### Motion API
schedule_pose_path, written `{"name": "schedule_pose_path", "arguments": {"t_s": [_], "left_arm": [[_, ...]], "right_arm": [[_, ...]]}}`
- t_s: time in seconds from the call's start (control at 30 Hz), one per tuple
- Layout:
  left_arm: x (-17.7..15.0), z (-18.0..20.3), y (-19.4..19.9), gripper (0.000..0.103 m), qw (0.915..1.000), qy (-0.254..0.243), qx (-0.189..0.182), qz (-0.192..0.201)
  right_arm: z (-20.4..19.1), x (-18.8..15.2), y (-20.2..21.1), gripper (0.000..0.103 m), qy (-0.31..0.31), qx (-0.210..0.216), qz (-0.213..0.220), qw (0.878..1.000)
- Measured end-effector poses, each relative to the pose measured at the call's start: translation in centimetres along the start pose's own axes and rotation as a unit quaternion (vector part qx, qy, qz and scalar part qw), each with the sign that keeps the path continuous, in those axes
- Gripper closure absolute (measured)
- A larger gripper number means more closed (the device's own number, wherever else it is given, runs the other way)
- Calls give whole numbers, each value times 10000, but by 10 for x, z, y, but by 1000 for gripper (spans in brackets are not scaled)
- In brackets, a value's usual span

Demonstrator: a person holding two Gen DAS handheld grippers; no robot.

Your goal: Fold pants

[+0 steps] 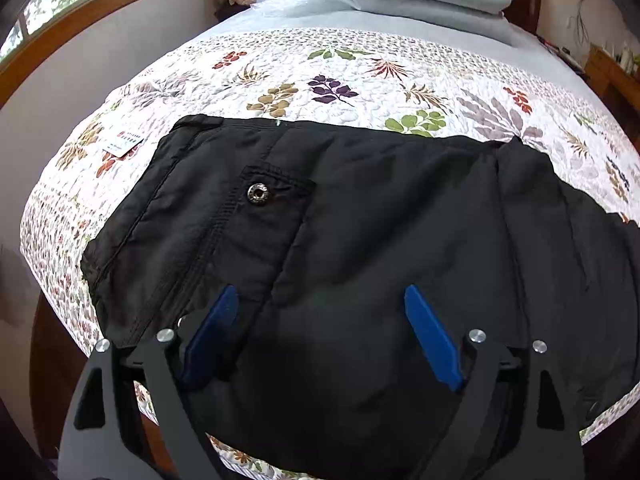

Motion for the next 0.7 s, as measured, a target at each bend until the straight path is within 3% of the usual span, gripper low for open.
{"name": "schedule_pose_path", "arguments": {"t_s": [0.07,0.27,0.33,0.37,0.4,0.47,0.57,0.7], "left_arm": [[-1,0,-1,16,10000,-20,-13,2],[0,-5,-1,16,10000,-3,-91,24],[0,-5,-3,15,9999,8,-112,-6],[-1,-5,-3,14,9999,16,-115,-15],[-1,-4,-3,13,9999,16,-115,-16],[-1,-3,-4,10,9999,-14,-112,-46],[-2,-1,-8,7,9998,-70,-126,-165],[-2,1,-13,3,9992,-193,-157,-318]], "right_arm": [[2,2,-7,20,-23,-134,10,9999],[13,-4,-12,27,-51,74,31,10000],[14,-5,-14,35,-81,229,29,9997],[13,-5,-17,46,-62,288,4,9996],[13,-6,-17,65,-13,299,-23,9995],[6,-4,-23,86,190,216,-66,9996],[-9,-1,-21,94,350,267,5,9990],[-39,-1,-12,95,809,10,149,9966]]}}
Point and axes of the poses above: each gripper's, at about its wrist camera, not at the fingertips, and y roughly against the way its jaws point, z to its right, x to its top, the point moved 6 cm from there along -y, roughly the way its jaws point, and after that the axes turned 8 degrees about -z, right-handed, at the moved point
